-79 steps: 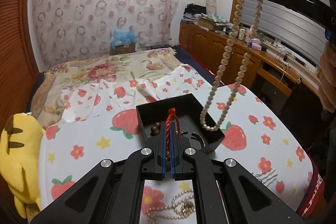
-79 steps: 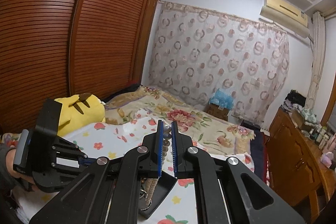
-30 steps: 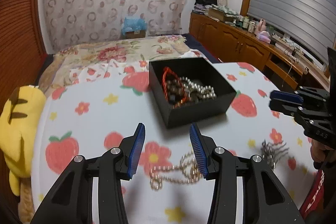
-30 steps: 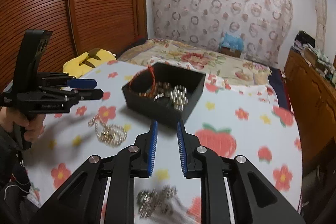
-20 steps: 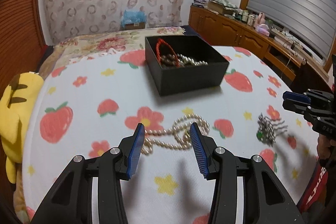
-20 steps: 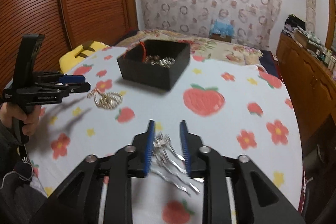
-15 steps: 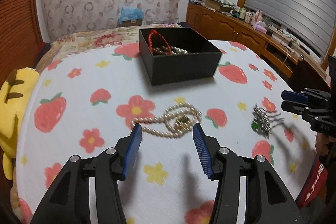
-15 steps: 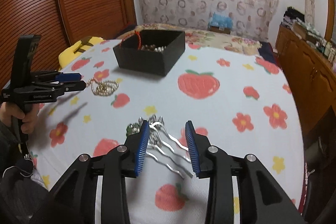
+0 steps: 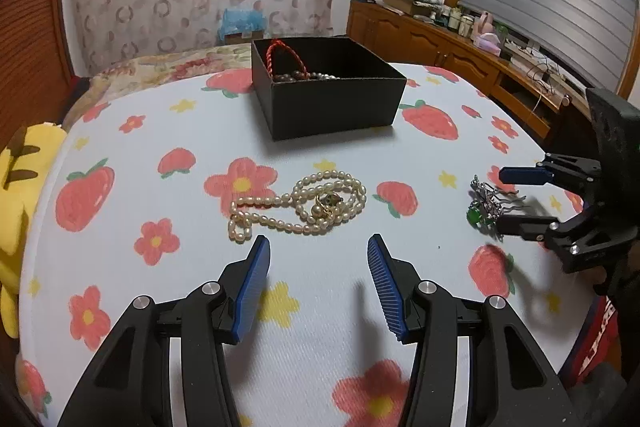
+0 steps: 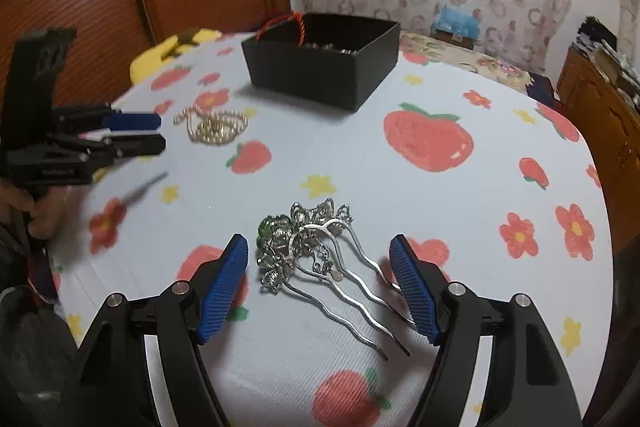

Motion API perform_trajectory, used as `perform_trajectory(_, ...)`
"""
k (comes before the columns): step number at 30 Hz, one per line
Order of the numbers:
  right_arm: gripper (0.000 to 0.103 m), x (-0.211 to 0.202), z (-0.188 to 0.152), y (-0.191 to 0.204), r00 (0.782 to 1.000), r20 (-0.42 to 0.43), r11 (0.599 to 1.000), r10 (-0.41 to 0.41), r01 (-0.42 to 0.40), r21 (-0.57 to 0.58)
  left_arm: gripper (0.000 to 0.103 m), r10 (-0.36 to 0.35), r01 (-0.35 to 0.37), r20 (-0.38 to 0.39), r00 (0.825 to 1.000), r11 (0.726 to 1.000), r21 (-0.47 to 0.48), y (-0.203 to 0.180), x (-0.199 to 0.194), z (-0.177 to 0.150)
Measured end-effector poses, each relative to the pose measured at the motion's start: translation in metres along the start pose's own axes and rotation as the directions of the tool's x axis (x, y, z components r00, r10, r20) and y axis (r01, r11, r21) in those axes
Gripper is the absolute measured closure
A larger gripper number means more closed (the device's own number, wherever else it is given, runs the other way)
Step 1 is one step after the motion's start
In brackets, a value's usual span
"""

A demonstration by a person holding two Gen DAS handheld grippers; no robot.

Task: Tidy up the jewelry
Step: 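Reach the right tool to the silver hair comb and grasp it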

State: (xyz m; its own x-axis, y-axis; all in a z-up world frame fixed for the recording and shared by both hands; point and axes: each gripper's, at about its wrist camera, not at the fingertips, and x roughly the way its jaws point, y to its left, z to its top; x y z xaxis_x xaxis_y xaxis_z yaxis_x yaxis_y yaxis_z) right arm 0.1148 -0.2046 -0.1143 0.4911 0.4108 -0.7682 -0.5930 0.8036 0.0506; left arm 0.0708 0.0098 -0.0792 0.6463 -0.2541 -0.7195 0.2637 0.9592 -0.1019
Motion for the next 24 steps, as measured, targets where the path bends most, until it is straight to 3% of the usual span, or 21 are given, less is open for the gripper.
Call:
perform_trajectory(3, 0.029, 0.007, -0.001, 0.006, 0.999, -0.036, 0.998, -0.040, 0.038, -0.047, 0.054, -0.002, 0.002, -0.003, 1.000, 1.000, -0.001, 0.000, 0.001, 0.000)
perform_trajectory(6, 0.044, 0.005, -0.001, 0.008, 0.999, -0.030, 0.997, -0.035, 0.033, -0.064, 0.054, -0.003, 0.003, -0.005, 1.000, 1.000, 0.001, 0.000, 0.002, -0.002)
perform_trajectory(11, 0.047, 0.001, 0.000, 0.009, 0.999, -0.010, 0.997, -0.035, 0.034, -0.073, 0.054, 0.008, -0.008, -0.004, 1.000, 1.000, -0.004, 0.003, 0.002, -0.002)
perform_trajectory(12, 0.060, -0.001, 0.000, 0.009, 1.000, -0.003, 0.997, -0.030, 0.030, -0.071, 0.054, 0.010, -0.010, -0.003, 1.000, 1.000, -0.007, 0.004, 0.002, -0.002)
perform_trajectory(13, 0.061, -0.004, 0.002, 0.008, 1.000, 0.009, 0.997, -0.028, 0.029, -0.069, 0.054, 0.015, -0.015, -0.003, 1.000, 1.000, -0.014, 0.006, 0.002, -0.002)
perform_trajectory(14, 0.079, -0.009, 0.003, 0.007, 0.999, 0.022, 0.998, -0.024, 0.025, -0.064, 0.054, 0.018, -0.018, -0.003, 1.000, 1.000, -0.019, 0.009, 0.002, -0.002)
perform_trajectory(20, 0.085, -0.012, 0.005, 0.000, 0.999, 0.029, 0.998, -0.038, 0.039, -0.041, 0.054, 0.031, -0.031, -0.008, 1.000, 0.998, -0.050, 0.021, 0.003, -0.003)
perform_trajectory(24, 0.097, -0.014, 0.007, 0.002, 0.998, 0.050, 0.999, -0.028, 0.030, -0.045, 0.054, 0.027, -0.027, -0.008, 1.000, 0.998, -0.050, 0.022, 0.003, -0.003)
